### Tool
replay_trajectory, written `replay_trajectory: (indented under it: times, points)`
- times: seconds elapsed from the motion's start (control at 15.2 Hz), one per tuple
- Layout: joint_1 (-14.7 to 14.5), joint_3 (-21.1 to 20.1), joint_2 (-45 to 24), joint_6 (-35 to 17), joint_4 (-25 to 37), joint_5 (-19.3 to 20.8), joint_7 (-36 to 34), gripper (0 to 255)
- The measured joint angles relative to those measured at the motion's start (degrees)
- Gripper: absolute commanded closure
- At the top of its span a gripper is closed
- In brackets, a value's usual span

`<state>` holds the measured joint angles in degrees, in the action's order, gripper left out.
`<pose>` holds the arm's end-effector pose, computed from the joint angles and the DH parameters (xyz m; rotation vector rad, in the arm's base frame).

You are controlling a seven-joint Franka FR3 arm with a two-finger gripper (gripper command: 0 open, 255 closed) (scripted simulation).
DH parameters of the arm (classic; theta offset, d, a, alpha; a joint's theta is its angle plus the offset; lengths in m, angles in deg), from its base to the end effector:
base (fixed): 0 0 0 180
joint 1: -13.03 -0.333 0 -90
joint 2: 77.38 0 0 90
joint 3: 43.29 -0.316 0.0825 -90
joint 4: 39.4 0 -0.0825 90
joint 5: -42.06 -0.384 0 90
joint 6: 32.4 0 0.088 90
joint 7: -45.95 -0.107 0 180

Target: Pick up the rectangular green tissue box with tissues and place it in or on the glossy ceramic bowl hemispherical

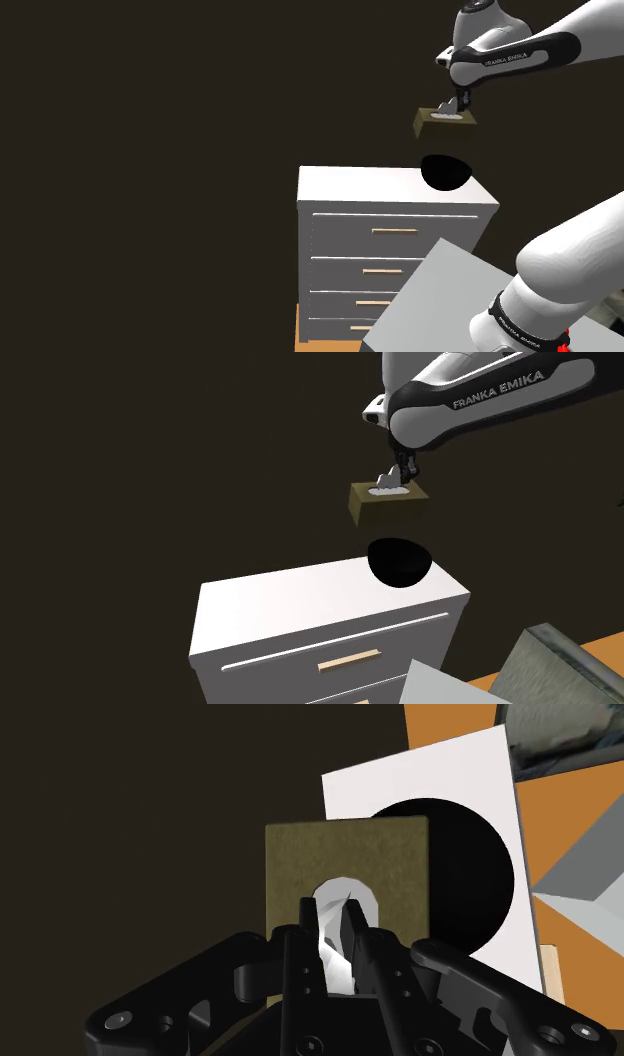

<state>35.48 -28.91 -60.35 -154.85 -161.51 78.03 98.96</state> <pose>0.3774 -0.3288 0.5643 2.4774 0.6926 -0.1918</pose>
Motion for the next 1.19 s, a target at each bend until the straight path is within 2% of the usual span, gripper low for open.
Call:
replay_trajectory:
  times: [0.2,0.4,1.19]
  points:
    - [1.4,2.7,1.7,-1.1,-0.8,0.0,3.9,255]
    - [2.1,4.0,2.0,-3.1,-2.3,0.6,4.8,255]
    - [3.4,5.0,0.0,-11.5,-9.4,4.2,0.2,255]
